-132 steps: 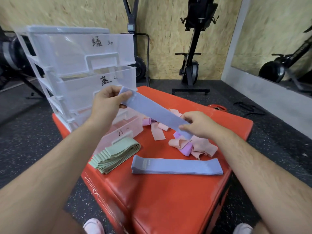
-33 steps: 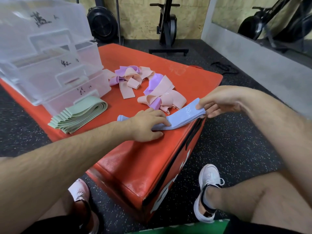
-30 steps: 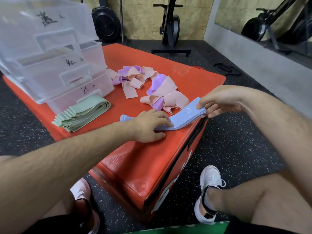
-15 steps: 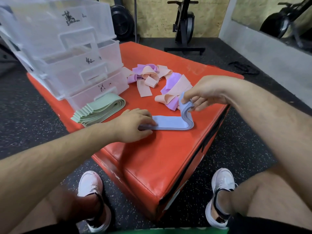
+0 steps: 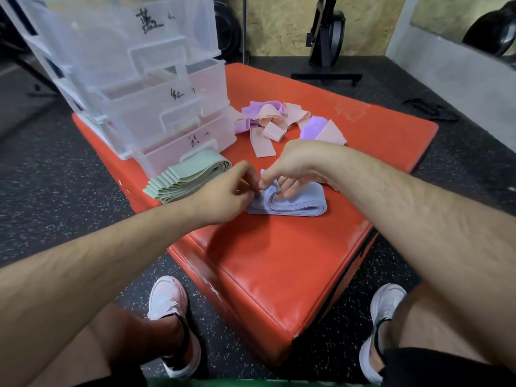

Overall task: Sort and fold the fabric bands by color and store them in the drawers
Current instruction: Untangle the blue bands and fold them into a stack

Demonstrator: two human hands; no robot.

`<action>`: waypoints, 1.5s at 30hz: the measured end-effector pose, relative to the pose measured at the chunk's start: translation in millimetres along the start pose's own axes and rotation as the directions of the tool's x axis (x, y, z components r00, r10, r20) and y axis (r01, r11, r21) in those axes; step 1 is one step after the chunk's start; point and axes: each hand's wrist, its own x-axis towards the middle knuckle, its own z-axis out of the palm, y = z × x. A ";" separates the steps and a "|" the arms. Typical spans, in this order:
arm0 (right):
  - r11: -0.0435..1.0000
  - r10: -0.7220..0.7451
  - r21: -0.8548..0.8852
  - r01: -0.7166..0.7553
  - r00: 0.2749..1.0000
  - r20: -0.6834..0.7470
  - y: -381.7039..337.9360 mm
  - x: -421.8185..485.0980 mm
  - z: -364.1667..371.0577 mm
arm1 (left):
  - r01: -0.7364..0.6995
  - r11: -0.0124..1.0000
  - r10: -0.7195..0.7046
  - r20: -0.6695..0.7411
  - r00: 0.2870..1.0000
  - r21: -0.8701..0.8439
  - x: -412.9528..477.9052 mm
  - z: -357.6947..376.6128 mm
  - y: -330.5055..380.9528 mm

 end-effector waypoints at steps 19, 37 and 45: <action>0.923 -0.077 -0.383 0.029 0.991 -0.112 41.4 -33.2 -46.0 | -0.263 0.861 0.274 0.039 0.961 0.436 19.1 -0.5 -6.5; 0.895 -0.443 -0.083 0.437 0.858 -0.259 39.4 -17.5 -45.4 | 0.142 0.960 -0.100 0.176 0.979 -0.243 37.4 -8.7 34.0; 0.796 -0.448 0.191 0.574 0.771 -0.452 3.3 24.9 -51.9 | 0.143 0.858 -0.194 -0.053 0.980 -0.494 62.6 -35.0 33.7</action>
